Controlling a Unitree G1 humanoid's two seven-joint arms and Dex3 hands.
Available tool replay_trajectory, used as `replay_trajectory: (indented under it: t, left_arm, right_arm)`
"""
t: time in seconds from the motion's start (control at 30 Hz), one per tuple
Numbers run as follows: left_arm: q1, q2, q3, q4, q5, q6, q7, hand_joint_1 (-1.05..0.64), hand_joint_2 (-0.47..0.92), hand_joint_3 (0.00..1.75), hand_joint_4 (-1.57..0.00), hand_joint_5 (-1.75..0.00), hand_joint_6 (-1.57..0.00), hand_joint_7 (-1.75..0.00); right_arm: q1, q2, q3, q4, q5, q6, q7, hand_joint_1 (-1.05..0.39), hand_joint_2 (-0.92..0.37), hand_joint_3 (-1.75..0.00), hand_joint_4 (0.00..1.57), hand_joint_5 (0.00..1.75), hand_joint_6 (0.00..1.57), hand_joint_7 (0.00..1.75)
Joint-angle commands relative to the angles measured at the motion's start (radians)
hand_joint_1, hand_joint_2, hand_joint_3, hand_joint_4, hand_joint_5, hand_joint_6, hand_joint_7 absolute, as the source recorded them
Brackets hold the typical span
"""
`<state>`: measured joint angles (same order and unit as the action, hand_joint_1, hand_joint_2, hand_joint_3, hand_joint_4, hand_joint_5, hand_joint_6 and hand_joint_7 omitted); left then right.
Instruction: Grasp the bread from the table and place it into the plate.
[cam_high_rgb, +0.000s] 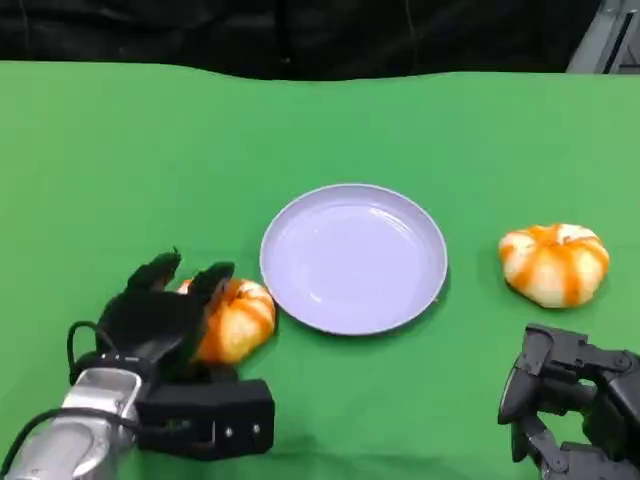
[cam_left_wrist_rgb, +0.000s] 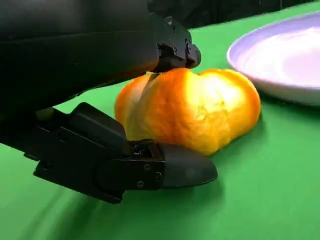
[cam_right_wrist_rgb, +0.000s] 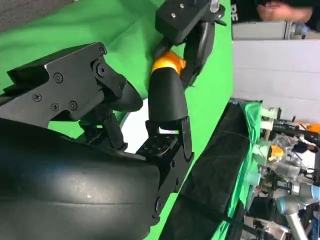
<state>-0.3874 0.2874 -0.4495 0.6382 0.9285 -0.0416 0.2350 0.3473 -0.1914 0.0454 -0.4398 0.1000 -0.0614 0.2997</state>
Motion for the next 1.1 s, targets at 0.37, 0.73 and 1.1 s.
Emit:
replay_trajectory:
  t: [0.37,0.73,1.1]
  left_arm:
    - [-0.03,0.001,-0.035,0.069,-0.068,0.006,0.015,-0.87,0.92,0.64,0.0,0.0,-0.12,-0.01]
    - [-0.036,-0.009,-0.027,0.126,-0.137,-0.075,0.061,-0.7,0.92,0.57,-0.04,-0.02,-0.22,-0.03]
    - [-0.038,-0.017,0.004,0.198,-0.182,-0.266,0.321,-0.11,0.92,0.17,-1.0,-0.81,-1.16,-0.09]
  right_arm:
    - [0.006,-0.012,-0.012,-0.013,0.001,0.002,-0.002,0.0,-0.66,-1.09,0.76,1.75,0.67,1.59]
    - [0.008,-0.015,-0.015,-0.012,0.002,-0.008,0.003,-0.01,-0.66,-1.08,0.76,1.75,0.67,1.59]
    - [0.012,-0.018,-0.017,-0.024,0.003,0.006,0.003,-0.01,-0.67,-1.05,0.74,1.75,0.67,1.58]
